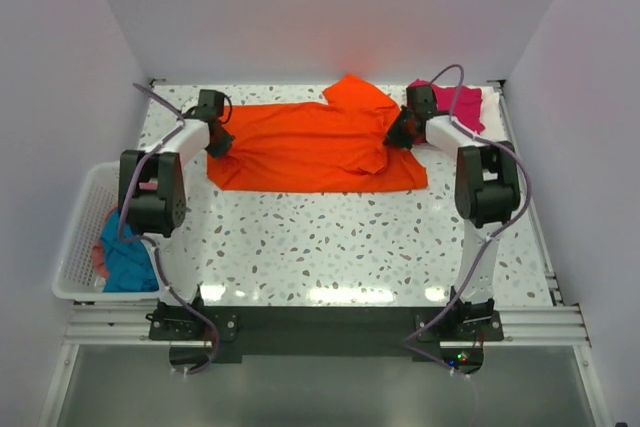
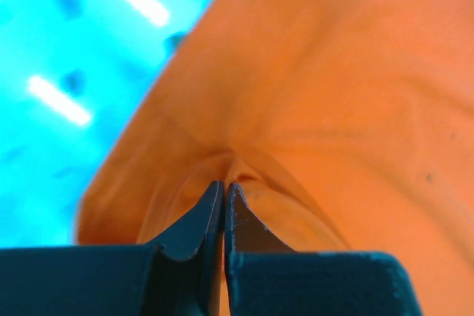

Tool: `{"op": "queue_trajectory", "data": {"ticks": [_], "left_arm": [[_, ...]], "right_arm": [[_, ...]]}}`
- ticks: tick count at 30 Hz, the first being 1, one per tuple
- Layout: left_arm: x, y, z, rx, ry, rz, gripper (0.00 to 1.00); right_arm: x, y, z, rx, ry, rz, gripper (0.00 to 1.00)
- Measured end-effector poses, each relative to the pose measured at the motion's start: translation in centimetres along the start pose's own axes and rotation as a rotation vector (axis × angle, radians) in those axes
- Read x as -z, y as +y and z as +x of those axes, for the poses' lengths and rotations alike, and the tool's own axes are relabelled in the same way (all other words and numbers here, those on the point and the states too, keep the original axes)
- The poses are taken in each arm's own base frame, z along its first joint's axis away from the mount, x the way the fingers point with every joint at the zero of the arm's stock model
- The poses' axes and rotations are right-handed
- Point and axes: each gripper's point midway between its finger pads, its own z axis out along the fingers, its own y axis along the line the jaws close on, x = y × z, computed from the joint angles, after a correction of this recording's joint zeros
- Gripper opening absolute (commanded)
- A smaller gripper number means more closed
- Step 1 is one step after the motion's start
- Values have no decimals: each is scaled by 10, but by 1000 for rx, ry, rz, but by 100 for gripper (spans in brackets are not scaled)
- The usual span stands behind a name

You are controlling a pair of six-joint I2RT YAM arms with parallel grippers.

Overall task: Fold and stack the t-shirts
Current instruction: Flatten the tshirt out

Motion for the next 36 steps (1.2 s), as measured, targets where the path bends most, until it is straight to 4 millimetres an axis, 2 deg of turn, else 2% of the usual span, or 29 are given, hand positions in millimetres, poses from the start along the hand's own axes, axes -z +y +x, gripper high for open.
{"op": "queue_trajectory", "data": {"ticks": [2,7,9,12,17,22,27,33,36], "left_arm": [[23,21,0,14,-3,-5,0],[80,47,-5,48,-60,48,0],[98,60,1,54,-75,68,0],[113,88,21,52,-73,65,0],[128,138,61,41,-47,31,0],[145,167,77,50,-68,27,0],[152,181,83,52,-73,11,0],[153,191,91,49,-52,-17,2],[153,192,92,49,-49,-21,3]], "right_arm": [[28,-3,6,5,-11,-7,0],[100,-4,13,16,-83,-66,0],[127,-7,20,20,-120,-99,0],[156,-26,43,22,-139,-113,0],[199,-65,89,22,-164,-128,0],[245,-93,119,26,-236,-165,0],[271,-112,141,26,-274,-194,0],[272,-135,169,13,-224,-161,0],[269,-138,173,10,-206,-145,0]]}}
